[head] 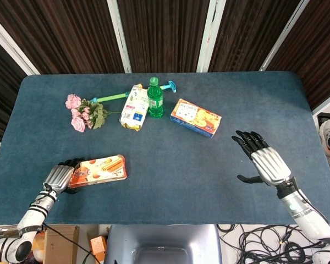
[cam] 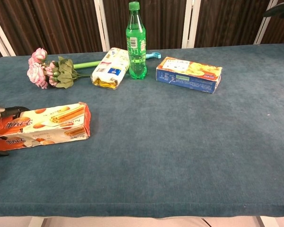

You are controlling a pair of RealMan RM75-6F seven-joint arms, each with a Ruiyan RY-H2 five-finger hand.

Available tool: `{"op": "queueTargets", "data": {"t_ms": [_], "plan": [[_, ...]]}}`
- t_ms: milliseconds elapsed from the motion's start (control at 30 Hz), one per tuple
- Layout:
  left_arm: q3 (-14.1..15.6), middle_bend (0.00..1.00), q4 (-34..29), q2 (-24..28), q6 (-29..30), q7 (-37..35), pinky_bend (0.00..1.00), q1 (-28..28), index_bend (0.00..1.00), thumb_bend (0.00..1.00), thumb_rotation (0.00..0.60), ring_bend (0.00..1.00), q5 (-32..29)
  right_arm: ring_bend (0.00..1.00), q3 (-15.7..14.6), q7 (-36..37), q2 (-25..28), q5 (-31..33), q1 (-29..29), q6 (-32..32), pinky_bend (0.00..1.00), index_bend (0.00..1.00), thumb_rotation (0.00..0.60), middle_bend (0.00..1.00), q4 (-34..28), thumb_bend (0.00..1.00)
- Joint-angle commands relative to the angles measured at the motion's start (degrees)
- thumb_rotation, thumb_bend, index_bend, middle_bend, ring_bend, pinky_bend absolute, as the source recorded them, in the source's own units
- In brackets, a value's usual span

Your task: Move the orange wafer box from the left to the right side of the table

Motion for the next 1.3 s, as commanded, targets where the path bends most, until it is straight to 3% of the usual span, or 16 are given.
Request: {"op": "queueTargets", "data": {"t_ms": [33, 133, 233, 467, 633, 833, 1067, 1300], "plan": [[-0.5, 0.62, 1.5, -0.6, 1.8, -2.4, 0.66, 0.5, 0.51, 0.21, 0.6, 0.62, 2.4, 0.0, -0.2, -1.2, -0.6, 0.5, 0.4, -1.0, 0.0, 0.0, 0.6, 0.0, 0.2, 0.07], [-0.9, 0.72, 2.3, -0.8, 3.0, -4.6, 0.74, 0.8, 0.61, 0.22, 0.6, 0.71, 4.2, 0.0, -0.3, -2.3, -1.3, 0.9, 0.8, -1.8, 0.0, 0.0, 0.6, 0.0, 0.0, 0.07], [-1.2, 0.76, 2.4, -0.3, 3.4, -7.1, 0.78, 0.8, 0.65, 0.22, 0.6, 0.75, 5.9, 0.0, -0.2, -3.2, -2.0, 1.2, 1.3, -2.6, 0.0, 0.0, 0.6, 0.0, -0.3, 0.07], [-3.6, 0.76, -1.6, 1.5, 4.6, -8.5, 0.78, -0.8, 0.65, 0.22, 0.6, 0.75, 8.2, 0.0, 2.4, -5.5, -4.8, 3.1, 5.7, -6.9, 0.0, 0.0, 0.6, 0.0, -3.6, 0.07], [-6.0, 0.76, -5.6, 0.3, 3.2, -2.1, 0.78, -4.1, 0.65, 0.22, 0.6, 0.75, 7.1, 0.0, 6.7, -7.6, -6.9, 10.5, 13.2, -15.8, 0.0, 0.0, 0.6, 0.0, -9.8, 0.07], [-7.6, 0.76, -9.7, -0.5, 1.4, 6.7, 0.78, -7.3, 0.65, 0.22, 0.6, 0.75, 3.2, 0.0, 10.1, -23.3, -12.8, 23.3, 21.2, -17.2, 0.0, 0.0, 0.6, 0.0, -11.7, 0.07], [-8.0, 0.76, -13.0, 0.1, 1.8, 11.1, 0.79, -7.9, 0.65, 0.22, 0.6, 0.75, -1.1, 0.0, 11.0, -35.7, -21.1, 39.3, 29.0, -12.9, 0.0, 0.0, 0.6, 0.0, -9.3, 0.07], [-8.0, 0.76, -14.9, 0.8, 2.6, 11.9, 0.8, -8.0, 0.65, 0.22, 0.6, 0.75, -2.5, 0.0, 10.2, -39.1, -28.7, 47.2, 34.2, -11.9, 0.0, 0.0, 0.6, 0.0, -3.8, 0.07]]}}
